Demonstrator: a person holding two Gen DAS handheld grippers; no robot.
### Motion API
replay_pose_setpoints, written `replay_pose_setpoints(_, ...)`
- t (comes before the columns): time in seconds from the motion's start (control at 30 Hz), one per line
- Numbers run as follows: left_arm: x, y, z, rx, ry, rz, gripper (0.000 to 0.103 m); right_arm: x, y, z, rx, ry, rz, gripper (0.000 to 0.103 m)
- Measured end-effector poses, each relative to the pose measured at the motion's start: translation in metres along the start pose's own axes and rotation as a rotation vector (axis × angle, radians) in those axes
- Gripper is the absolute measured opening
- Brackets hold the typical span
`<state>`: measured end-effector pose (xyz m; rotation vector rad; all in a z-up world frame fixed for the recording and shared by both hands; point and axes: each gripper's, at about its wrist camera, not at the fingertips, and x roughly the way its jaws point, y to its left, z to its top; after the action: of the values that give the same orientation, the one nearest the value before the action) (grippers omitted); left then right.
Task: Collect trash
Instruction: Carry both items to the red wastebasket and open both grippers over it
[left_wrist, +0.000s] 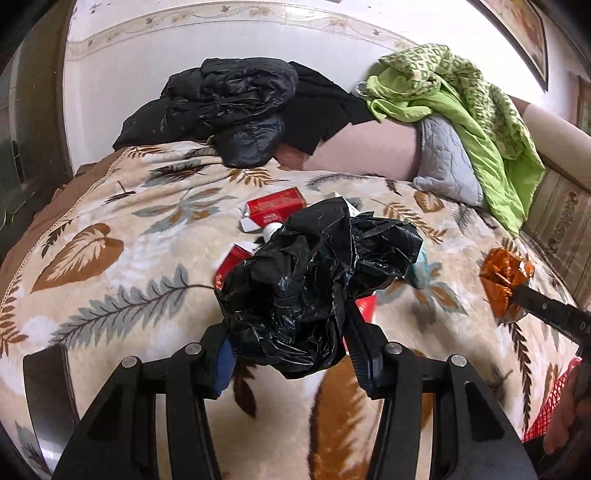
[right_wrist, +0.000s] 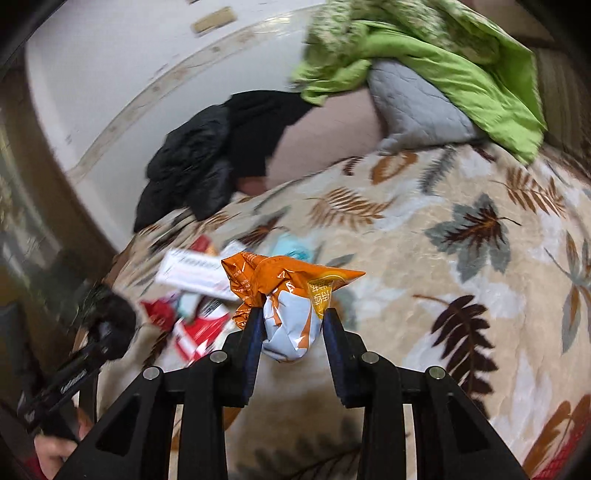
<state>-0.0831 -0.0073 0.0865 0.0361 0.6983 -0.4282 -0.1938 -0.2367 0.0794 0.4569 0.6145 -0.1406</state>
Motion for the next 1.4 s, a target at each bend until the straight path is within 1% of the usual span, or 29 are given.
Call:
replay_pose_setpoints(0.2, -0.015, -0.019, -0.017, 0.037, 0.012, -0.029, 0.052, -0.025, 0.006, -0.010, -0.003, -0.020, 0.029, 0.035)
replay_pose_setpoints(0.33, -0.025, -0.034, -0.024, 0.056, 0.010, -0.063, 0.051, -0.046, -0.001, -0.017, 0.015, -0.008, 0.046, 0.035)
replay_pose_setpoints(0.4, -0.030, -0.041, -0.026, 0.060, 0.008, -0.086, 0.052, -0.062, -0.006, -0.020, 0.022, -0.017, 0.048, 0.035)
replay_pose_setpoints(0.5, -0.039, -0.060, -0.029, 0.083, 0.009, -0.133, 0.051, -0.091, -0.019, -0.024, 0.039, -0.043, 0.042, 0.035)
replay_pose_setpoints(0.63, -0.056, -0.098, -0.031, 0.148, 0.005, -0.212, 0.052, -0.132, -0.045, -0.028, 0.101, -0.072, 0.039, 0.035)
replay_pose_setpoints(0.77, -0.076, -0.142, -0.031, 0.216, 0.005, -0.302, 0.051, -0.179, -0.074, -0.032, 0.140, -0.113, -0.010, 0.035)
replay_pose_setpoints(0.9, -0.095, -0.197, -0.035, 0.300, 0.021, -0.412, 0.051, -0.227, -0.112, -0.042, 0.172, -0.156, -0.113, 0.035)
replay_pose_setpoints(0.93, -0.099, -0.216, -0.038, 0.332, 0.033, -0.448, 0.051, -0.239, -0.125, -0.047, 0.194, -0.162, -0.144, 0.035)
replay_pose_setpoints(1.0, -0.102, -0.245, -0.045, 0.376, 0.058, -0.496, 0.051, -0.258, -0.147, -0.055, 0.240, -0.171, -0.192, 0.035)
replay_pose_setpoints(1.1, -0.102, -0.296, -0.055, 0.426, 0.128, -0.590, 0.052, -0.282, -0.179, -0.069, 0.311, -0.173, -0.248, 0.035)
replay_pose_setpoints(1.2, -0.097, -0.337, -0.064, 0.466, 0.207, -0.661, 0.052, -0.302, -0.206, -0.085, 0.375, -0.180, -0.296, 0.035)
replay_pose_setpoints(1.33, -0.089, -0.385, -0.081, 0.522, 0.306, -0.721, 0.052, -0.319, -0.235, -0.101, 0.445, -0.188, -0.328, 0.035)
replay_pose_setpoints(1.4, -0.084, -0.406, -0.089, 0.538, 0.345, -0.734, 0.052, -0.322, -0.244, -0.106, 0.467, -0.187, -0.334, 0.035)
